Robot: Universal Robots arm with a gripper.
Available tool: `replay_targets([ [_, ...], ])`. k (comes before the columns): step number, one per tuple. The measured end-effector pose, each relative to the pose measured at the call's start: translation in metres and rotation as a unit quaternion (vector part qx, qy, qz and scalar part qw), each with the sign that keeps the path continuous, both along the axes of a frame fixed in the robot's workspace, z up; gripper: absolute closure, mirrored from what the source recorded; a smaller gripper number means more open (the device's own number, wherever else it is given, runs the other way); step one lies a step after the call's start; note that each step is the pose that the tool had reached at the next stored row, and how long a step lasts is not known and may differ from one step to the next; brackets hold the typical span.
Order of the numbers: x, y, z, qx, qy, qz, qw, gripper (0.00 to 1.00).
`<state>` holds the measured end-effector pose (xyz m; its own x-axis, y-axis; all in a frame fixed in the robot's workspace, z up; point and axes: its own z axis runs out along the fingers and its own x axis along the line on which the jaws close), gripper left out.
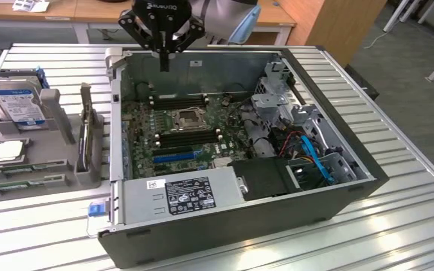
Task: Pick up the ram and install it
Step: 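Reach for the ram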
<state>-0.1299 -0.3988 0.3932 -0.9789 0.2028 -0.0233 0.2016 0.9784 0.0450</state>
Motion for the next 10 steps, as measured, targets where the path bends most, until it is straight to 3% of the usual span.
replay_targets([
  [10, -0.044, -0.0004, -0.0001, 0.0, 0.0, 0.004, 1.0, 0.89],
])
